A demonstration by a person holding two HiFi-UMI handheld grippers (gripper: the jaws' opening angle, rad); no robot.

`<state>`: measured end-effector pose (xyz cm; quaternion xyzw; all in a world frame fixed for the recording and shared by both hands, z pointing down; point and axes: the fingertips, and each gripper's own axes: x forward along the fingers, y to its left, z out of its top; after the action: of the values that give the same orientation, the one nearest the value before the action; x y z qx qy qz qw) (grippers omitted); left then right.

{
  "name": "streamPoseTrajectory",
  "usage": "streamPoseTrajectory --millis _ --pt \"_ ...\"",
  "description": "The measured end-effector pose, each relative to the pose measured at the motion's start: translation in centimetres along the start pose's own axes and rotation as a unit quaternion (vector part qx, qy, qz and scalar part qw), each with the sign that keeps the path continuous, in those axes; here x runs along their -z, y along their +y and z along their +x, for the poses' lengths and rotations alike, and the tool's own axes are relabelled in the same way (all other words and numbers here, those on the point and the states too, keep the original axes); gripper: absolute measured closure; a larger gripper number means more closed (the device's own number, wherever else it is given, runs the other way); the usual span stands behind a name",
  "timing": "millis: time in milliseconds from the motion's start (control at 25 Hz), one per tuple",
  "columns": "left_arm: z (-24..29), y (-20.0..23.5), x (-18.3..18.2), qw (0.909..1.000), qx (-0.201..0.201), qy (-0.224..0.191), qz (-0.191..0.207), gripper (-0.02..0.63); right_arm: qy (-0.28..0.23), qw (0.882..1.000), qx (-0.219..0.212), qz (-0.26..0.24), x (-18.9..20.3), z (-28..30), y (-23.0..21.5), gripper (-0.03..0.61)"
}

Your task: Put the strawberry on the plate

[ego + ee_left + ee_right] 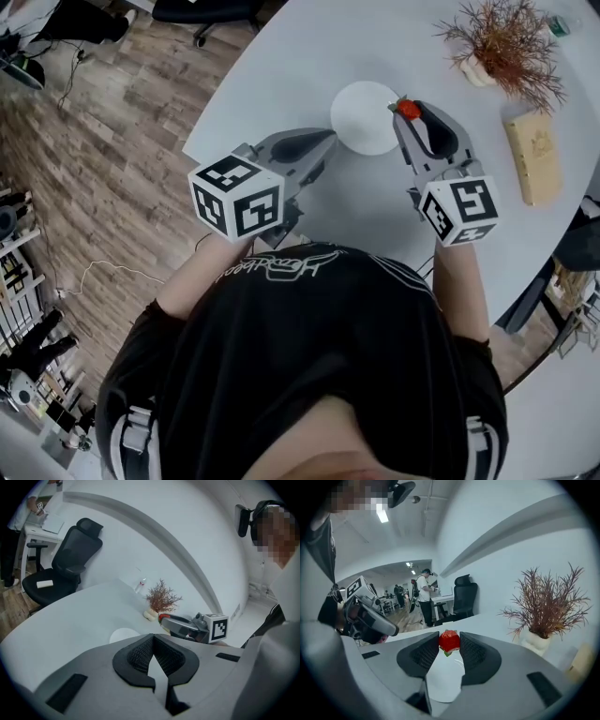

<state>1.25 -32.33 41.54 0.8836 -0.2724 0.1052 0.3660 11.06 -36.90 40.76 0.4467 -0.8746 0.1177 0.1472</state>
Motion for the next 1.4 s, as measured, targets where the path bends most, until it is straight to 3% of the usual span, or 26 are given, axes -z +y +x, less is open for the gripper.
streamPoseTrajectory --millis 240,480,600,1400 --pt "0.3 0.9 1.0 0.9999 -0.002 0.012 -0.008 0.607 0.023 1.000 0.008 0.002 3.5 2.6 -1.1 0.446" --pt "0.3 1.7 1.7 0.9996 -0.007 0.019 -0.018 0.607 0.074 0.995 0.019 -0.058 7.7 4.8 -1.4 0.446" --pt "0.2 2.0 2.1 0.9995 -0.009 0.022 -0.023 0.607 0.097 0.993 0.018 -0.064 9.4 5.7 -1.2 0.446" --pt "0.2 2.5 3.0 0.9992 -0.001 0.032 -0.024 0.607 0.151 0.984 0.008 -0.089 12.0 7.2 -0.8 0.446"
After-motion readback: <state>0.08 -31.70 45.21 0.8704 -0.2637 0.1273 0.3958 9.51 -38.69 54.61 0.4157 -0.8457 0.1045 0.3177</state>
